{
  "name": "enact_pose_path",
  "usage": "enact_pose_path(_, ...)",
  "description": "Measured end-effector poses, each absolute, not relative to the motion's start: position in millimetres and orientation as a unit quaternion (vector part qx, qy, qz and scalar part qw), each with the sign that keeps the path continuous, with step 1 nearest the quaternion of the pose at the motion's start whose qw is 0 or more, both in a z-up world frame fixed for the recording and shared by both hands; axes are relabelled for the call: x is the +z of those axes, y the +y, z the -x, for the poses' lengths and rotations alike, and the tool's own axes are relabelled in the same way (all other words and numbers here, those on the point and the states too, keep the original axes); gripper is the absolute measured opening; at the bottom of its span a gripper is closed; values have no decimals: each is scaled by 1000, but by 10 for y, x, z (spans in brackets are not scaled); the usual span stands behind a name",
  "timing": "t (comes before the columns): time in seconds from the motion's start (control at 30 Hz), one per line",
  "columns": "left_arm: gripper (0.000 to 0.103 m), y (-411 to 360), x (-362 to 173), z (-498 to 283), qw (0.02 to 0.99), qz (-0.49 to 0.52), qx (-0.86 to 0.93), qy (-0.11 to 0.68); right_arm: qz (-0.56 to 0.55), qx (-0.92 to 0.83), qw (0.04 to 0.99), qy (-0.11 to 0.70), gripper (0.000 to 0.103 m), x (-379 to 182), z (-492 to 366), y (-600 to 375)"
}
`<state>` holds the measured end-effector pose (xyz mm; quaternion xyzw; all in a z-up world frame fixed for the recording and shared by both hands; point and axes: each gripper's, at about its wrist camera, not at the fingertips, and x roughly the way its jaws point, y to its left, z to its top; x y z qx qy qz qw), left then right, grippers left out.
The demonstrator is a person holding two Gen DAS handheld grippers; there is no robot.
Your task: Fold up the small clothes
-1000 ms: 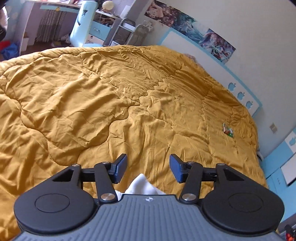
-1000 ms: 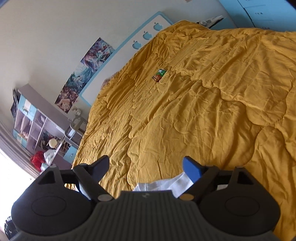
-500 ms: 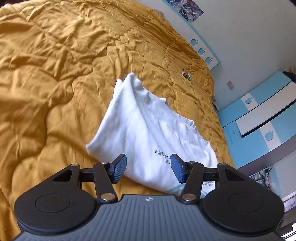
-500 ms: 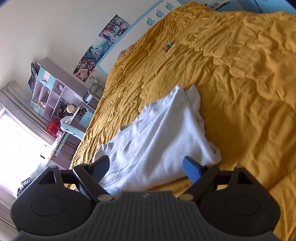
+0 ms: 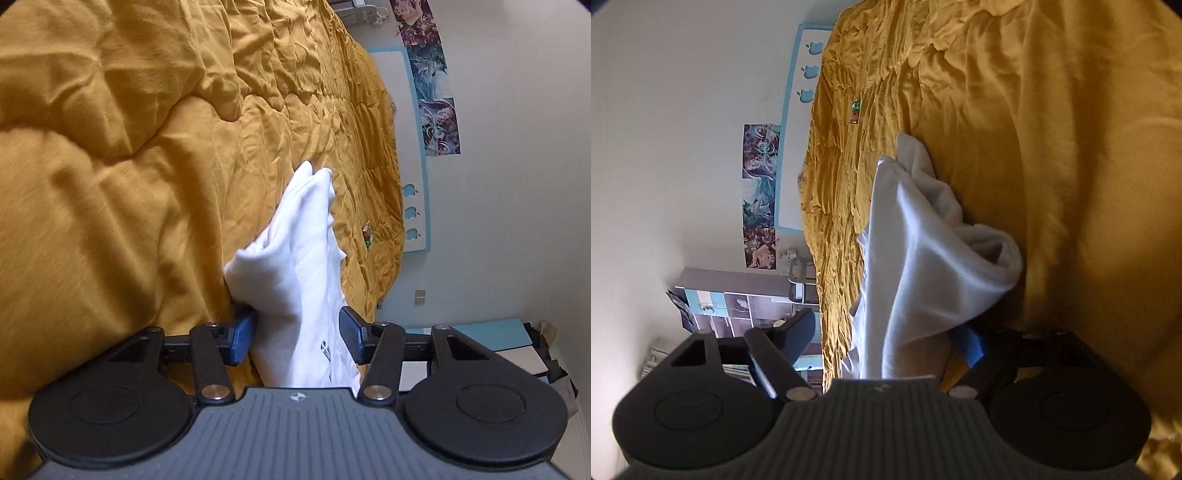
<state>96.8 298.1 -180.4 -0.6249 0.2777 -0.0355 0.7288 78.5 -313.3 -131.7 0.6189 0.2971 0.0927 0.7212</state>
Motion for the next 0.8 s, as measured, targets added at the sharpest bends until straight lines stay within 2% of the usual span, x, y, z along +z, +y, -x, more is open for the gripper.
enact_pose_path(0.07,59,2959,-1821,-1109,731,622,-32,279,-599,83,739,296,69,-1312,-838,-3054)
enact_pose_path(0.1,55,2950,-1817,-1158,734,618,-29,280,-590,72,747,298,61,-1307,-843,-3025)
enact_pose_path(0.13,50,2918,-1799,-1205,743,605,-19,285,-584,61,752,298,50,-1303,-832,-3001)
enact_pose_path(0.17,31,2887,-1764,-1249,754,584,-3,300,-581,46,756,298,43,-1301,-807,-2982)
enact_pose_path(0.2,20,2865,-1739,-1284,762,567,8,313,-580,33,757,298,27,-1302,-775,-2975)
enact_pose_path(0.23,19,2839,-1707,-1292,769,553,12,319,-586,24,754,296,17,-1319,-731,-2990)
enact_pose_path(0.3,12,2807,-1630,-1203,781,540,16,314,-602,21,748,281,10,-1321,-622,-3024)
enact_pose_path(0.43,8,2796,-1491,-940,799,515,21,308,-601,23,754,263,6,-1201,-467,-3062)
enact_pose_path(0.5,7,2805,-1367,-730,823,501,-11,267,-593,34,762,258,5,-1072,-433,-3087)
enact_pose_path(0.6,7,2764,-1121,-608,857,448,-38,253,-592,59,765,246,5,-906,-329,-3112)
enact_pose_path(0.8,7,2861,-847,-205,833,479,-77,266,-614,83,744,251,5,-572,27,-3274)
